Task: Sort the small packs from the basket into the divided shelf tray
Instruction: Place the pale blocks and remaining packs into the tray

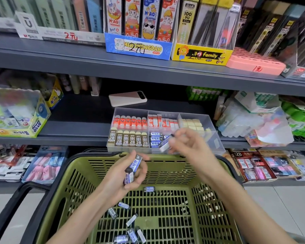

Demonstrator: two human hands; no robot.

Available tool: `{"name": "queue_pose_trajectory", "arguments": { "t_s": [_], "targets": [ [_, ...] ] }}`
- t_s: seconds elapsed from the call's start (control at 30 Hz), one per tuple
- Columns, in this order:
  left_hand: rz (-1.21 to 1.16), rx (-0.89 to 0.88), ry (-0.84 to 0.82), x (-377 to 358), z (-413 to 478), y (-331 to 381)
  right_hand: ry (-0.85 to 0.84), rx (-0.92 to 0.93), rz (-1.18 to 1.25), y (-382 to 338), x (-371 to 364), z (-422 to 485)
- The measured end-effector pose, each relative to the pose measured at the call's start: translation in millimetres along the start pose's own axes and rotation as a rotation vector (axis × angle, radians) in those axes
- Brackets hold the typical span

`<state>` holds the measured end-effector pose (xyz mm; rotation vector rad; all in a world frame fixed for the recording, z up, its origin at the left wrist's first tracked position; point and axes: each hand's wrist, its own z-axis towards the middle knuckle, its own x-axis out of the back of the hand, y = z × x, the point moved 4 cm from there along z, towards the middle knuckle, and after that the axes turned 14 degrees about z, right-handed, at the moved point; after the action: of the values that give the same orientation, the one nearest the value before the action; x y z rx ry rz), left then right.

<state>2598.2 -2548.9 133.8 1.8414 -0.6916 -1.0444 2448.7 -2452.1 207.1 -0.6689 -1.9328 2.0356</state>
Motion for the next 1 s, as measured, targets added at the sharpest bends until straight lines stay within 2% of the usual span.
{"name": "queue_pose_trajectory", "arguments": {
  "t_s": [0.07, 0.13, 0.3, 0.37, 0.43, 0.53, 0.57, 0.67, 0.73, 0.87, 1.0],
  "targets": [
    [-0.007, 0.000, -0.004, 0.2, 0.9, -1.6, 0.123, 0.033, -0.179, -12.4, 24.9, 16.1],
    [-0.009, 0.004, -0.012, -0.1, 1.7, -2.2, 0.128, 0.039, -0.468, -15.8, 36.3, 33.9],
    [0.064, -0.010, -0.021, 2.3, 1.6, -2.9, -0.125, -0.059, -1.123, 0.7, 30.5, 66.4],
    [0.079, -0.024, -0.015, 4.0, 1.9, -2.7, -0.165, -0.082, -1.266, 5.1, 28.2, 73.1],
    [0.086, -0.043, -0.013, 5.2, 2.3, -2.3, -0.214, -0.088, -1.269, 8.7, 26.8, 74.8],
    [0.096, -0.071, -0.011, 6.9, 2.7, -1.2, -0.300, -0.147, -1.090, 11.9, 27.3, 72.1],
    [0.101, -0.077, -0.008, 7.4, 2.4, -0.5, -0.291, -0.127, -1.099, 11.6, 29.4, 71.3],
    [0.106, -0.081, 0.028, 8.1, 2.4, 1.2, -0.127, 0.102, -1.423, 4.1, 38.4, 66.7],
    [0.120, -0.075, 0.059, 9.2, 2.4, 1.3, -0.066, 0.204, -1.529, 2.3, 40.4, 58.2],
    [0.154, -0.107, 0.060, 7.8, 2.3, 1.6, -0.155, 0.153, -1.490, 15.7, 33.5, 48.3],
    [0.131, -0.125, 0.052, 7.8, 2.1, 2.2, -0.119, 0.113, -1.509, 16.9, 31.4, 46.4]
  ]
}}
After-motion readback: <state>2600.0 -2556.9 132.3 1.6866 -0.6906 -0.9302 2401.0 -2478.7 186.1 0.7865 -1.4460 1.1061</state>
